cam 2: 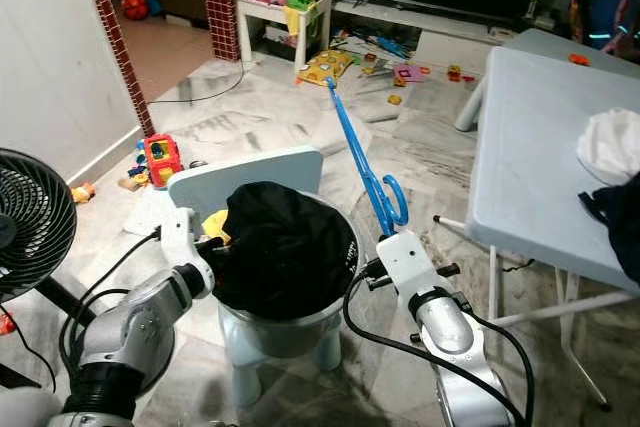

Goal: Hang hanger

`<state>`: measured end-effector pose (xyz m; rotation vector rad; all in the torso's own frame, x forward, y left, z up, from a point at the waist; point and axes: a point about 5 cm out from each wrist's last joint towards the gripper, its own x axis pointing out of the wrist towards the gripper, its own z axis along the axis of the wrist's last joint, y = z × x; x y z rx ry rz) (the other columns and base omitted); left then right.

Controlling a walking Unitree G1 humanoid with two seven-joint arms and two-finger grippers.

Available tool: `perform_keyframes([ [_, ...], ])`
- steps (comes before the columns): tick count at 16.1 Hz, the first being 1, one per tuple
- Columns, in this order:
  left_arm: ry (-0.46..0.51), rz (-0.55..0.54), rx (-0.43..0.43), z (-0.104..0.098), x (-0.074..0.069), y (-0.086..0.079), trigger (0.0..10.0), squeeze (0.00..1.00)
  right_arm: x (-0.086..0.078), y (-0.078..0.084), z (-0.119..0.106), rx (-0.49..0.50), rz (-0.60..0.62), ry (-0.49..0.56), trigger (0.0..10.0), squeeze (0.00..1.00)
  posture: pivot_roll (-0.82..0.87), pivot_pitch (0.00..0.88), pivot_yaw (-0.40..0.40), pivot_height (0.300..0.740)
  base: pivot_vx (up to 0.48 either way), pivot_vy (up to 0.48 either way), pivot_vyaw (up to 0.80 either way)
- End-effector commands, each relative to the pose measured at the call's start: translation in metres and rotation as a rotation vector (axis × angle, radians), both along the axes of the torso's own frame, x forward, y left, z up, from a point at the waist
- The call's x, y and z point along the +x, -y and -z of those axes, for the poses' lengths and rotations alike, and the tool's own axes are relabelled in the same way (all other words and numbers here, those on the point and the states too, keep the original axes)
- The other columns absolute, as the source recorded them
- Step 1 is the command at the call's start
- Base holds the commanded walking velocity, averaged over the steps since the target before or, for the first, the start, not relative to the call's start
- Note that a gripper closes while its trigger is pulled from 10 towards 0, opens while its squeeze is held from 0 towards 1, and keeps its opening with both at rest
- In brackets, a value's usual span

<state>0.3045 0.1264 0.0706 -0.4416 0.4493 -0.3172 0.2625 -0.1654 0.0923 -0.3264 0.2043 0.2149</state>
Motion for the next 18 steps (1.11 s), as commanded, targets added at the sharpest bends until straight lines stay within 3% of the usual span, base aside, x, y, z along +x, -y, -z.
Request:
perform_keyframes([
  [1,0.030,0.002,-0.006,-0.010,0.005,0.003,10.0,1.00,0.002,0.001,-0.003,-0.003,0.003,0.016,10.0,0.00,0.05,0.000,-0.072,0.740,0.000,0.000,0.00],
  [15,0.031,0.010,0.002,-0.015,0.001,0.001,10.0,1.00,0.003,-0.001,-0.003,-0.002,-0.005,0.016,10.0,0.00,0.06,0.000,-0.080,0.740,0.000,0.000,0.00],
  [16,0.224,0.080,0.297,-0.035,-0.003,-0.008,10.0,0.00,0.020,-0.008,0.001,0.096,0.040,0.016,10.0,0.00,0.20,0.000,-0.152,0.740,0.000,0.000,0.00],
  [17,0.314,0.118,0.414,-0.042,-0.005,-0.006,10.0,0.00,0.027,-0.011,0.002,0.136,0.067,0.015,10.0,0.00,0.20,0.000,-0.146,0.740,0.000,0.000,0.00],
  [18,0.329,0.116,0.417,-0.043,-0.006,-0.004,10.0,0.00,0.028,-0.010,0.002,0.139,0.071,0.016,10.0,0.00,0.20,0.000,-0.142,0.740,0.000,0.000,0.00],
])
